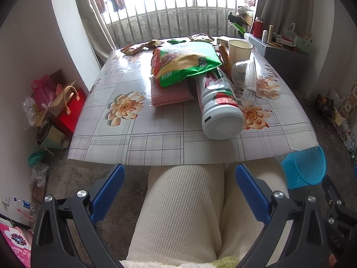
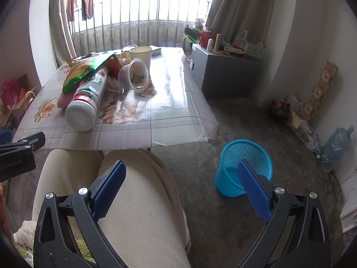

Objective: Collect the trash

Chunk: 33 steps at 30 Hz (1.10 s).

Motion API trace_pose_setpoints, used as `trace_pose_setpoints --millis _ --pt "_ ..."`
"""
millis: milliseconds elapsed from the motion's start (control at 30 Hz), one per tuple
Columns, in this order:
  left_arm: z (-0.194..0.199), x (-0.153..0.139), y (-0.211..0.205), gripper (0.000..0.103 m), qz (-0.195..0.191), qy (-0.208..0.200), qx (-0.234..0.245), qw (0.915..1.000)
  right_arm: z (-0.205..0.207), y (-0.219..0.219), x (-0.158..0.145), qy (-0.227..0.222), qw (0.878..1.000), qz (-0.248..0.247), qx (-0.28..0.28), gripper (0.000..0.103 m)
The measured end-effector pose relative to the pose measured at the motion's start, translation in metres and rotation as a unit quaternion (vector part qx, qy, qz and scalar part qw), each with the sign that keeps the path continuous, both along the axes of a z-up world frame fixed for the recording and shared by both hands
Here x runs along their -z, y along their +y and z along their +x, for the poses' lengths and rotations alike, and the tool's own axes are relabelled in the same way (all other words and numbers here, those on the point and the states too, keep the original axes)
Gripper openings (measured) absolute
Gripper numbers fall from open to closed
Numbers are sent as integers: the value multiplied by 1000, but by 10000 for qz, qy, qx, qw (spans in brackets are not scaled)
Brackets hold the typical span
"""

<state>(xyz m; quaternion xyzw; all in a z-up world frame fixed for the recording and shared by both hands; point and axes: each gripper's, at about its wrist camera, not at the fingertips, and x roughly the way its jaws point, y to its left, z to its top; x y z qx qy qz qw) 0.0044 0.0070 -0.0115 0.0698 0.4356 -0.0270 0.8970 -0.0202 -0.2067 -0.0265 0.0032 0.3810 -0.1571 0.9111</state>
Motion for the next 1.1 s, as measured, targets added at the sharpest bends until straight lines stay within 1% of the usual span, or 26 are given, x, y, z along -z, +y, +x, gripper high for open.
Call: trace_pose_setpoints --millis 467,667,800,1033,1100 --pt "3 2 3 97 24 20 -6 10000 2 2 1 11 10000 17 33 95" --pt "6 -1 4 97 34 -14 8 10000 0 -5 0 -41 9999 89 114 95" --pt "14 -7 5 97 27 -137 7 9999 2 -12 1 -69 9996 159 244 95" --pt "36 -23 4 97 -13 -519 95 9986 7 -21 0 -105 9992 159 352 95" --pt "44 -27 1 97 -16 -532 130 9985 8 -25 -1 -132 9991 205 359 95"
